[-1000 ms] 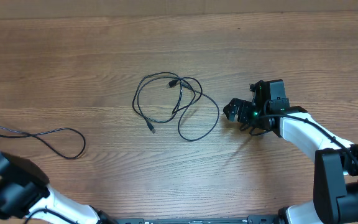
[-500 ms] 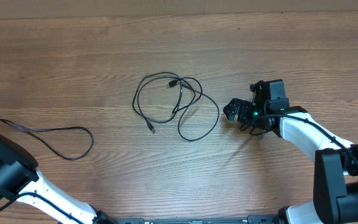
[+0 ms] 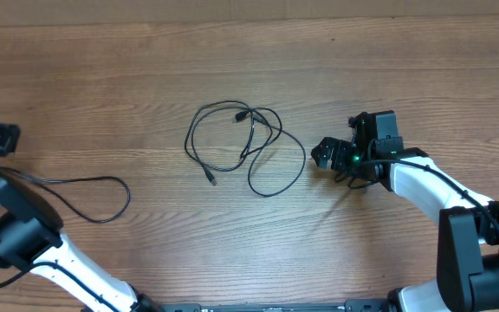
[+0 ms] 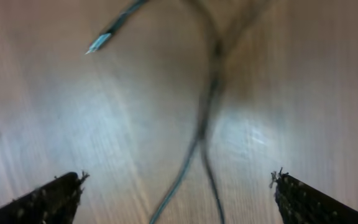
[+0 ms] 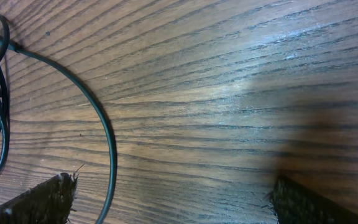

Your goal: Untangle cables

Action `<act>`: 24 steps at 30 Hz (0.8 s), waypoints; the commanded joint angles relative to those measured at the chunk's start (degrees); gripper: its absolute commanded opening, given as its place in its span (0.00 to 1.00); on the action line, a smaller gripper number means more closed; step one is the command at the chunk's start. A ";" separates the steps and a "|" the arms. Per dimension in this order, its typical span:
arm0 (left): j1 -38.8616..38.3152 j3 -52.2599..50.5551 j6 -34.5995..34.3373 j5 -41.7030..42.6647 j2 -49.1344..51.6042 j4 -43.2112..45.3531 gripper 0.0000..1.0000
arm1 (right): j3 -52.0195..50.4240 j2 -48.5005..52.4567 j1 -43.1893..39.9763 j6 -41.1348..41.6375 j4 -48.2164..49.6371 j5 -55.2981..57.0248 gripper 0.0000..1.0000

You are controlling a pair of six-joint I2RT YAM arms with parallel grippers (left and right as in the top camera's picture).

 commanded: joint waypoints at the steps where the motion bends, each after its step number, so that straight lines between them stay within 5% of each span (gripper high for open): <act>1: -5.84 0.46 13.38 3.17 0.33 2.86 1.00 | -1.14 0.96 -0.59 0.07 -1.42 1.90 1.00; 6: -15.32 0.46 24.74 11.67 0.33 6.34 1.00 | -1.14 0.96 -0.59 0.07 -1.49 1.90 1.00; 19: -40.61 0.44 40.04 13.33 0.33 5.40 1.00 | -1.14 0.96 -0.59 0.04 -1.66 1.92 1.00; 24: -49.62 0.42 56.00 31.54 0.33 1.53 1.00 | -1.14 0.96 -0.59 0.02 -1.64 2.08 1.00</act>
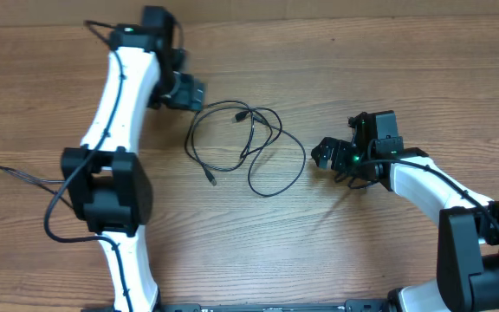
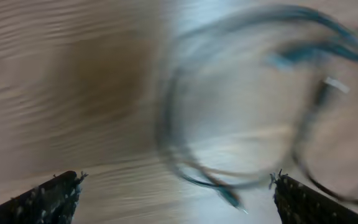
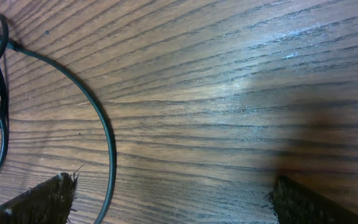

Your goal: Untangle cables

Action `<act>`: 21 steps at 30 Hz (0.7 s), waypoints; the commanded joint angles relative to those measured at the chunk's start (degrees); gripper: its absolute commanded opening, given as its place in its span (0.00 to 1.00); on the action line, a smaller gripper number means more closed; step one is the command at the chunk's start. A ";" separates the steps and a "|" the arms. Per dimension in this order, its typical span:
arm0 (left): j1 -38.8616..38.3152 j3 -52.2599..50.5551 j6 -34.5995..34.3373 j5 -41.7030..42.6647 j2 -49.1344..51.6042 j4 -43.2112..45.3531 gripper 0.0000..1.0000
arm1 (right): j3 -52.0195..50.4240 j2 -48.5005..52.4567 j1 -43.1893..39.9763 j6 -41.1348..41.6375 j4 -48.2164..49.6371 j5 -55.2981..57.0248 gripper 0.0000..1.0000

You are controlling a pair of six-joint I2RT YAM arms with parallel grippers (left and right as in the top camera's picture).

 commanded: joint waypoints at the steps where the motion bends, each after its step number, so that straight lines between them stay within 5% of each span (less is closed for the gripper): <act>1: -5.33 0.42 12.41 13.09 0.33 -1.29 1.00 | -1.20 0.96 -0.59 0.22 -1.29 2.05 1.00; 12: -18.93 0.37 17.97 10.84 0.35 -2.99 1.00 | -1.20 0.96 -0.59 0.22 -1.70 2.05 1.00; 21: -22.12 -0.57 16.98 5.68 0.63 -2.93 1.00 | -1.20 0.96 -0.59 0.22 -1.51 2.05 1.00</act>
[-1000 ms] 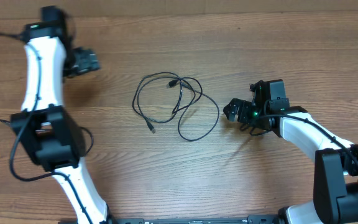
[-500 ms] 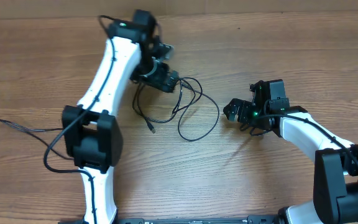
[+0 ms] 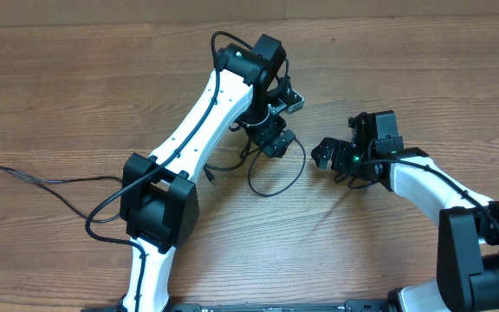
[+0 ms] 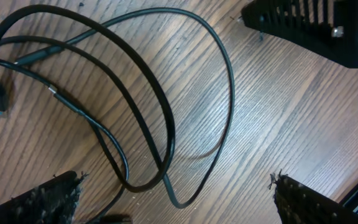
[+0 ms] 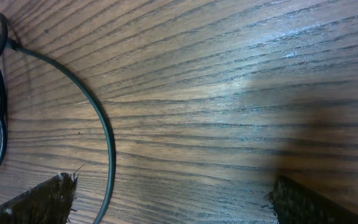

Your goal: Untangle cables

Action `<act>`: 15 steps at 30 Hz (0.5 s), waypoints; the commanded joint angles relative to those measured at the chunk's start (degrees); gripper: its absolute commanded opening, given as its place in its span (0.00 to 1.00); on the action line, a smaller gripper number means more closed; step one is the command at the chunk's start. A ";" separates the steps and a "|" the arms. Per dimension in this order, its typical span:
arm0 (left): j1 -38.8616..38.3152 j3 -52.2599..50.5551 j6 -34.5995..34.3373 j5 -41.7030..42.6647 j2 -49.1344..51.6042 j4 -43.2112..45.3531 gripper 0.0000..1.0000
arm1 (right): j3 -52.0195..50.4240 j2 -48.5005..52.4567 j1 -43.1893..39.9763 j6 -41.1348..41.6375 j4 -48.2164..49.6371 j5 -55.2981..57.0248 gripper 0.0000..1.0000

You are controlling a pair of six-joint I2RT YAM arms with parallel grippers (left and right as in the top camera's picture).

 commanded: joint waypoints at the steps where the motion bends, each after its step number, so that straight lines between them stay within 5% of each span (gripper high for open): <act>1: -0.81 -1.05 -0.33 -6.23 0.92 0.22 1.00 | -1.22 0.96 -0.59 0.42 -1.03 1.99 1.00; 4: -1.14 -4.92 -4.98 -12.33 1.07 4.00 1.00 | -1.22 0.96 -0.59 0.44 -1.07 1.99 1.00; 15: -5.35 -8.72 -5.99 -11.21 1.07 8.11 1.00 | -1.22 0.96 -0.59 0.46 -0.96 1.99 1.00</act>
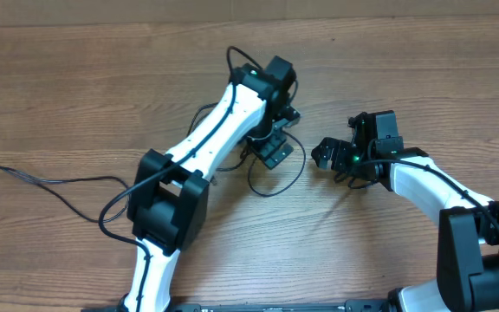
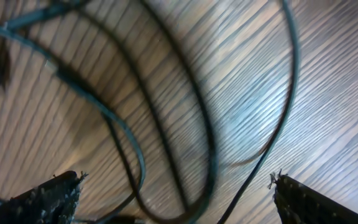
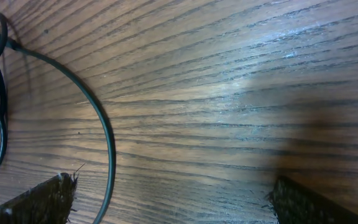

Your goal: Untangle cables

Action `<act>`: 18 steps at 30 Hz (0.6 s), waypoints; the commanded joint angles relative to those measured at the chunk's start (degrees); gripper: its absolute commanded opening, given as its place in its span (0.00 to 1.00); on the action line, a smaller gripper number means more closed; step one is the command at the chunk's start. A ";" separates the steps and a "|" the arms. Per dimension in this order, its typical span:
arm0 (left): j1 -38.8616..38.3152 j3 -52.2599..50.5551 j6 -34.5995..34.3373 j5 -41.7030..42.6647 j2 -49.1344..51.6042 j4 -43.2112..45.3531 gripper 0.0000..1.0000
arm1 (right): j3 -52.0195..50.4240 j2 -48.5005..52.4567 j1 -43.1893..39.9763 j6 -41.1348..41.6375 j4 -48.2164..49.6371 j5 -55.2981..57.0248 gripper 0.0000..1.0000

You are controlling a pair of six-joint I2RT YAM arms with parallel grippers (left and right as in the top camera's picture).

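Note:
A tangle of black cable lies mid-table, partly hidden under my left arm. My left gripper hangs low over it, open. In the left wrist view several blurred cable loops run between the left gripper's spread fingertips, none held. My right gripper rests open just right of the tangle. In the right wrist view one cable arc curves past the left fingertip of the right gripper, with bare wood between the fingers.
A second, thinner black cable trails across the table's left side to the left edge. The left arm stretches diagonally from its base over the table's middle. Cardboard-coloured backing runs along the far edge.
My left gripper has shifted slightly right and come closer to the tangle; the cables look larger and blurred in its wrist view. The right arm and the cables have not moved.
The left arm was first at the far left by the thin cable. Then its gripper was at the tangle's upper left, then over the tangle's middle, open. Now it is lower over the loops. The right gripper has stayed open beside the tangle throughout.

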 commanded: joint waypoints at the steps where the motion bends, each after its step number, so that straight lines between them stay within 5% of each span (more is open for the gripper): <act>1: -1.77 -0.22 -1.25 -0.48 0.57 1.62 0.99 | -1.22 0.96 -0.59 0.44 -1.22 1.97 1.00; 4: -2.29 -0.22 -1.22 -0.50 0.57 2.86 0.94 | -1.22 0.96 -0.59 0.44 -1.25 1.97 1.00; 14: -2.14 -0.20 -1.22 -0.55 0.57 4.87 0.07 | -1.22 0.96 -0.59 0.44 -1.36 1.97 1.00; 18: -2.14 0.00 -1.77 -3.37 0.55 4.57 0.04 | -1.22 0.96 -0.59 0.42 -1.44 1.97 1.00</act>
